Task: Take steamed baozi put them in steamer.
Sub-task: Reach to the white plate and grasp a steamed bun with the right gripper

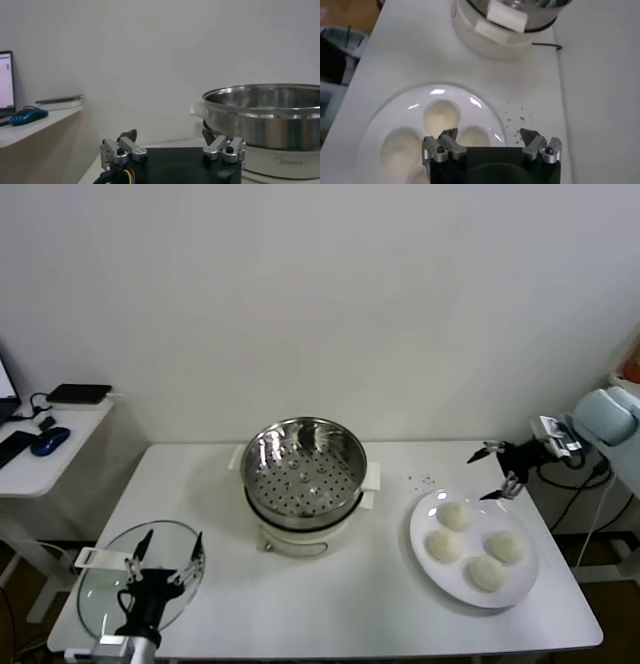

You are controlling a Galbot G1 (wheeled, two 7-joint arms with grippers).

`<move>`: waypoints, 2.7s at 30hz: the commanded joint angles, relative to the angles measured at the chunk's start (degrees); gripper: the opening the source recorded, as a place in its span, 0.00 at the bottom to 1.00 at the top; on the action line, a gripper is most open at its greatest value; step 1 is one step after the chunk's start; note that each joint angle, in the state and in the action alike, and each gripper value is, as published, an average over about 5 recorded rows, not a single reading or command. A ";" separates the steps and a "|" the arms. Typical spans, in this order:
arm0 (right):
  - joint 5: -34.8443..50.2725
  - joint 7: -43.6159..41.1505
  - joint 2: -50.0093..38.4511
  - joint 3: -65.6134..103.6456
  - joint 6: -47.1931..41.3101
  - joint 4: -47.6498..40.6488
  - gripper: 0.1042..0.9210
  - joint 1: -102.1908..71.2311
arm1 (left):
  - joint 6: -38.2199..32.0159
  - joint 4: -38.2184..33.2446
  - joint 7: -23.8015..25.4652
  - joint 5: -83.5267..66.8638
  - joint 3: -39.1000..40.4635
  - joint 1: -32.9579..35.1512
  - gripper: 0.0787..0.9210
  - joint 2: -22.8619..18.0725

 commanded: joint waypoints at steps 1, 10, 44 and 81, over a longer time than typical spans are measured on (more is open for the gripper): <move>-5.36 -3.76 7.71 -14.29 0.84 -7.37 0.88 8.80 | 0.18 -0.06 -0.08 -0.02 -0.10 -0.16 0.88 -0.08; -15.48 -1.86 10.32 -5.78 1.25 -7.93 0.88 -1.39 | 0.22 0.05 -0.11 -0.13 -0.30 -0.27 0.88 -0.16; -27.53 6.19 15.23 5.89 5.23 -11.82 0.88 -11.32 | 0.47 -0.01 -0.48 -0.01 -0.54 -0.60 0.88 -0.48; -30.01 6.45 16.19 8.84 5.52 -13.05 0.65 -13.27 | 0.52 0.23 -0.49 -0.26 -0.78 -0.76 0.88 -0.39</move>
